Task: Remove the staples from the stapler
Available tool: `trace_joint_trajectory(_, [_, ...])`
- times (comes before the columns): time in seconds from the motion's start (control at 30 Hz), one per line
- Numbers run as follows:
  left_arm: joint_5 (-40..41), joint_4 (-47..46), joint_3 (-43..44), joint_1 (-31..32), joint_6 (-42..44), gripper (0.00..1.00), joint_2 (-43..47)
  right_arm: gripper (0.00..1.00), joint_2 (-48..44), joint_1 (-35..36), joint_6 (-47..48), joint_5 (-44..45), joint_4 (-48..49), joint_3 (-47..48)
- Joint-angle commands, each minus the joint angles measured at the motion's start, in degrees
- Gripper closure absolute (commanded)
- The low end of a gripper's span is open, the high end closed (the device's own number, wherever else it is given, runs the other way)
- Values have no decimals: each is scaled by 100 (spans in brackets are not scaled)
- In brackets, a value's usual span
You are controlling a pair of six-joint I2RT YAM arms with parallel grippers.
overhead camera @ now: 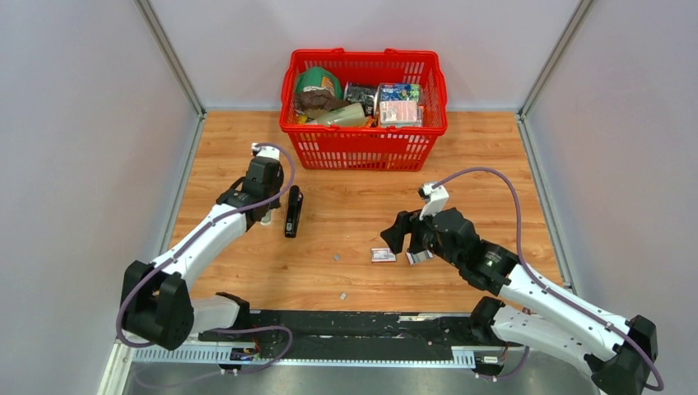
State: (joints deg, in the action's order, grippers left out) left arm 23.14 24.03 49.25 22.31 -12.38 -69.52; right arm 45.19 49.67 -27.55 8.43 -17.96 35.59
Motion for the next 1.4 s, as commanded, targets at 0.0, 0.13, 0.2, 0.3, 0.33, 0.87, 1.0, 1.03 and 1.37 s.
trace_joint_trajectory(0.0, [-160, -645, -21, -288, -230, 100, -421, 23, 25, -27, -101, -122, 389, 9])
trace_joint_trajectory(0.13, [-450, -996, -152, -534, -186, 100, -755, 23, 25, -28, -101, -122, 424, -52])
trace_joint_trajectory(0.2, [-590, -1216, -214, -552, -107, 100, -931, 23, 51, -28, -93, -131, 459, -70])
trace_joint_trajectory(0.3, [-714, -1427, -223, -561, -36, 100, -1239, 23, 130, -28, -110, -183, 477, -79])
trace_joint_trajectory(0.33, [-714, -1488, -223, -561, -45, 100, -1292, 23, 130, -19, -101, -201, 503, -96])
trace_joint_trajectory(0.87, [-626, -1480, 181, -622, -36, 53, -1969, 22, 218, -19, -172, -245, 548, -141])
trace_joint_trajectory(1.0, [-696, -1472, 172, -622, -10, 47, -1961, 21, 192, -19, -172, -227, 504, -140])
trace_joint_trajectory(1.03, [-705, -1472, 172, -613, 16, 46, -1952, 21, 183, -19, -163, -227, 495, -140])
trace_joint_trajectory(1.37, [-1574, -1348, 58, -543, -537, 25, -1065, 20, 121, -28, 48, -157, 188, 61])
